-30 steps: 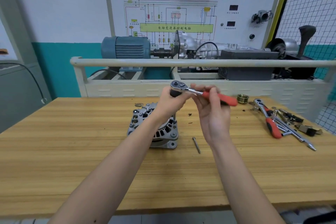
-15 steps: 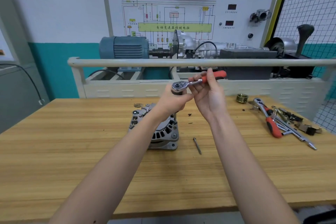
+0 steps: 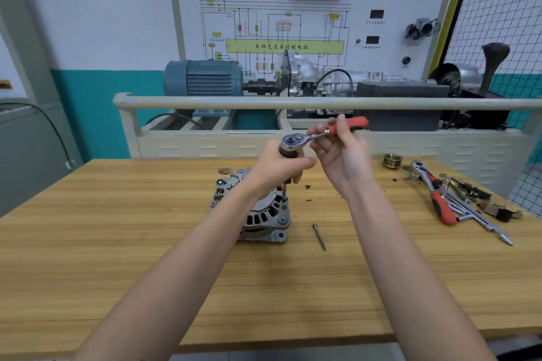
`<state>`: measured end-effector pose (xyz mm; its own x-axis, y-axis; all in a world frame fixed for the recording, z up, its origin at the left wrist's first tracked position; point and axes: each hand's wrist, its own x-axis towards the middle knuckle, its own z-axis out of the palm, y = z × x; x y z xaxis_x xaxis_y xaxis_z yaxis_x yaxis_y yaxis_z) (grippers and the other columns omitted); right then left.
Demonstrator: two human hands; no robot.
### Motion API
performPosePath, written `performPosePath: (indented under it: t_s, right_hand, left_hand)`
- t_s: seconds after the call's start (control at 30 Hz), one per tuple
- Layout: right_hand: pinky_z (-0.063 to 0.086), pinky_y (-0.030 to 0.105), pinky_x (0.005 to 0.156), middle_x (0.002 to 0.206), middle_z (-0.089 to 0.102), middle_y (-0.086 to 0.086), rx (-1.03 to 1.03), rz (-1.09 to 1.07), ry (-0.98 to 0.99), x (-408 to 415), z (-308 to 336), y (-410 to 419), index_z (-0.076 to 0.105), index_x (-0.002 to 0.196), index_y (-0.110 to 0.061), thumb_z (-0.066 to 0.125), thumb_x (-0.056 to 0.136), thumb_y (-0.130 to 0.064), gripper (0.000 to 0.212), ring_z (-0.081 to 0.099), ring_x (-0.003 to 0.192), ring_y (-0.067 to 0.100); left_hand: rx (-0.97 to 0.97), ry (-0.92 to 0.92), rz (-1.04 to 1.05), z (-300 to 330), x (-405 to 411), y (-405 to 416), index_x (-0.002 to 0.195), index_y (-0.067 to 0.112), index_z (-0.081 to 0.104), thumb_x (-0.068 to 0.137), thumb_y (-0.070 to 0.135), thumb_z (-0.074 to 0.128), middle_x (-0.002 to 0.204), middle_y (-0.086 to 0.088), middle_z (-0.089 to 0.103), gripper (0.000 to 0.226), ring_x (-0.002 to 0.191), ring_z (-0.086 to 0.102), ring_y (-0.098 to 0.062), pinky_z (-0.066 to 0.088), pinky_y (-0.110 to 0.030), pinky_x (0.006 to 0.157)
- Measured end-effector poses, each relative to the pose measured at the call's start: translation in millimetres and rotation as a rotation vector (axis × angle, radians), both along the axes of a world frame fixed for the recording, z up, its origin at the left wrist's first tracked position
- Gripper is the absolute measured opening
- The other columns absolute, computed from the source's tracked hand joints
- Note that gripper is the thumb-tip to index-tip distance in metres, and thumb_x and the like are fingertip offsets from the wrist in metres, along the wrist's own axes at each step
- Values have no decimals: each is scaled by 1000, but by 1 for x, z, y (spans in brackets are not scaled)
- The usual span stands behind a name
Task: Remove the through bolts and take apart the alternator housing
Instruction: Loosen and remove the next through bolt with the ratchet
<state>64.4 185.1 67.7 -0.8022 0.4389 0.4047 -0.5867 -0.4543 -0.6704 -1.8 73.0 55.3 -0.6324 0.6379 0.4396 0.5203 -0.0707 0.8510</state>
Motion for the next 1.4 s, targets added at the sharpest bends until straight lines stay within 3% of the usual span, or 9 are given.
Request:
performPosePath:
  t_s: [0.13, 0.23, 0.43, 0.53, 0.67, 0.87, 0.97, 1.27, 1.4]
  right_hand:
    - [53, 25, 59, 58, 53, 1, 18, 227, -118, -17, 23, 3, 47, 84, -8, 33, 105, -23, 29, 59, 56, 15]
    - [53, 25, 60, 59, 54, 0, -26, 230, -96, -16, 20, -3, 48, 82, -10, 35, 105, -23, 29, 59, 57, 14]
    - [49, 26, 62, 78, 63, 1, 13, -196, -117, 23, -17, -9, 59, 87, -14, 61, 92, -17, 6, 62, 77, 15]
    - [42, 22, 51, 68, 65, -3, 165, -387, -91, 40, -30, -17, 69, 71, -25, 72, 80, -18, 12, 57, 60, 12]
    - [24, 18, 37, 41, 44, -4, 194, -376, -64, 34, -24, -17, 60, 61, -22, 65, 83, -18, 23, 31, 34, 8]
    - [11, 19, 34, 31, 18, -8, -19, -47, -176, -5, 7, 3, 45, 40, -21, 45, 95, -14, 56, 13, 28, 6]
    - [10, 19, 33, 30, 16, -8, -50, 32, -227, -11, 14, 6, 40, 35, -22, 42, 95, -14, 60, 12, 27, 6]
    - [22, 19, 38, 36, 24, -8, -212, -367, 73, 17, -37, -43, 34, 65, -16, 46, 95, -6, 34, 19, 33, 8]
    - [19, 17, 37, 35, 23, -7, -200, -306, 29, 14, -27, -30, 37, 54, -17, 47, 92, -6, 42, 17, 32, 8]
  left_hand:
    - [-44, -1, -172, 9, -3, -7, 50, 8, 48, 83, -2, 63, 44, -7, 47, 37, 43, 50, -18, 43, -18, 53]
    - [38, -99, -147, 2, -3, -1, 46, 17, 41, 84, -10, 56, 41, 0, 36, 49, 36, 35, -14, 32, -20, 43]
    - [159, -137, 22, -4, -2, 10, 55, 15, 40, 85, -12, 51, 40, 7, 34, 42, 35, 28, -9, 26, -19, 40]
    - [193, -154, 126, -4, -1, 14, 57, 15, 40, 85, -7, 54, 43, 8, 37, 39, 37, 31, -5, 28, -19, 40]
    - [210, -125, 165, -5, 3, 16, 57, 14, 42, 84, -5, 58, 46, 4, 38, 37, 41, 33, -8, 29, -23, 44]
    - [-7, -10, -180, 2, -6, -7, 50, 17, 51, 83, 0, 62, 45, 1, 48, 39, 47, 49, -19, 42, -21, 55]
    - [-9, -28, -160, 4, -6, -2, 50, 12, 46, 84, -4, 61, 41, 0, 44, 40, 40, 46, -17, 40, -20, 48]
    - [267, -113, 115, -8, 5, 19, 58, 13, 38, 84, -14, 52, 49, -1, 29, 40, 41, 24, -7, 21, -22, 42]
    - [180, -113, 67, -8, 5, 13, 55, 12, 40, 84, -9, 57, 44, 3, 35, 40, 40, 31, -8, 28, -21, 42]
